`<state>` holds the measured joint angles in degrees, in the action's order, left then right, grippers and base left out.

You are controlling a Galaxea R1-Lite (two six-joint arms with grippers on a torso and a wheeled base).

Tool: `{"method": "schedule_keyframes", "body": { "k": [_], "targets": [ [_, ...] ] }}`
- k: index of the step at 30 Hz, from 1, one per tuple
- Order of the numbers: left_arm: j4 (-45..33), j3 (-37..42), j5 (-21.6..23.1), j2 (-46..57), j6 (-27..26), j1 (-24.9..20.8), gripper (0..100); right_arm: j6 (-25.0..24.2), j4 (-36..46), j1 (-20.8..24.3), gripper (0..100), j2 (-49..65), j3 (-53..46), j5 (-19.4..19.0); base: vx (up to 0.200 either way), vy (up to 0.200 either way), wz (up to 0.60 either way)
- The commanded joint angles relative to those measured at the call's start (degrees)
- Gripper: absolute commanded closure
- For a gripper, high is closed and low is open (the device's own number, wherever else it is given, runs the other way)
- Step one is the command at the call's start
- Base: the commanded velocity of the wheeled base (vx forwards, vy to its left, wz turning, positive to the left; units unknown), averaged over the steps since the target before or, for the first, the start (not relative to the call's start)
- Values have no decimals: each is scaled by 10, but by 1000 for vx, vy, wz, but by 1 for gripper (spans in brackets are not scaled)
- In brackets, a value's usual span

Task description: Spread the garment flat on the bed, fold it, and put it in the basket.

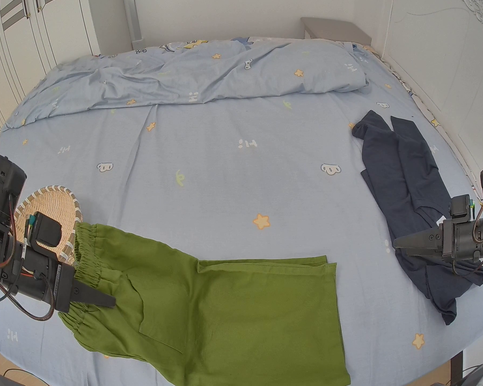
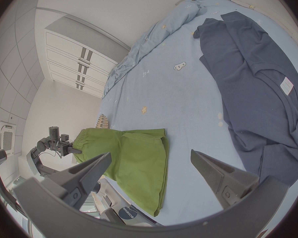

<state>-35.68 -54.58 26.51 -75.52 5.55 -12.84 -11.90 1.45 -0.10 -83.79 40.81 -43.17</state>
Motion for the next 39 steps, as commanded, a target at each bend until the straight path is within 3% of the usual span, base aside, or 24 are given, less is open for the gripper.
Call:
{"method": "schedule_keyframes", "body": {
  "k": [1, 11, 16, 17, 18, 33, 39],
  "targets": [
    [47, -25, -64, 14, 32, -160, 100, -1, 0, 17, 0, -1, -5, 12, 0, 0, 0],
    [82, -75, -72, -48, 22, -257, 100, -1, 0, 25, 0, 0, -9, 12, 0, 0, 0],
    [104, -76, -72, -71, 17, -275, 100, -1, -2, 26, 0, -1, -11, 12, 0, 0, 0],
    [127, -72, -74, -98, 18, -313, 100, -1, -4, 25, 0, -1, -10, 14, 0, 0, 0],
    [132, -72, -74, -107, 17, -322, 100, -1, -4, 24, 0, -1, -10, 14, 0, 0, 0],
    [257, -57, -96, -187, 22, -414, 100, -1, -5, 23, 0, -1, -12, 14, 0, 0, 0],
    [262, -46, -97, -212, 20, -424, 100, -1, -6, 20, 0, -1, -10, 14, 0, 0, 0]
  ]
}}
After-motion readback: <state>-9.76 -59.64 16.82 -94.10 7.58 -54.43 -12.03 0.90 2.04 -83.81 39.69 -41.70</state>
